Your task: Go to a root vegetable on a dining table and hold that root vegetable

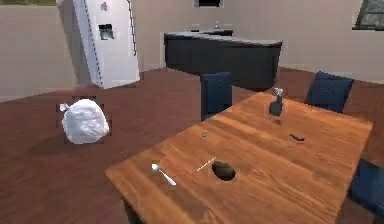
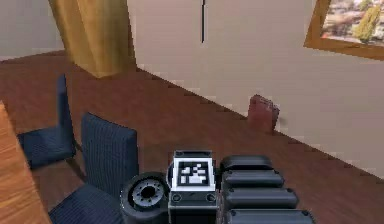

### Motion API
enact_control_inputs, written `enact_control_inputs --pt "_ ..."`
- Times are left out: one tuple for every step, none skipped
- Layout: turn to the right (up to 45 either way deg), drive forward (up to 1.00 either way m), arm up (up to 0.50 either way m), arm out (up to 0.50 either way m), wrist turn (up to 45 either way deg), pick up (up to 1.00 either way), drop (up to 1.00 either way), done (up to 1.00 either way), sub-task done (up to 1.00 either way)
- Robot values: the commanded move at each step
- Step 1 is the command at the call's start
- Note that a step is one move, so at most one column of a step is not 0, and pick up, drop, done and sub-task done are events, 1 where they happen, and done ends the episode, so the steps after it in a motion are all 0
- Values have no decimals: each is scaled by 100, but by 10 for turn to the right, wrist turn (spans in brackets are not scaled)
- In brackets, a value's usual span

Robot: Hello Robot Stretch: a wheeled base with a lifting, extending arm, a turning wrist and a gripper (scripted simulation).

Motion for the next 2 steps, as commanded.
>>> enact_control_inputs --pt "450 0 0 0 0 0 0 0 0" --pt "240 0 0 0 0 0 0 0 0"
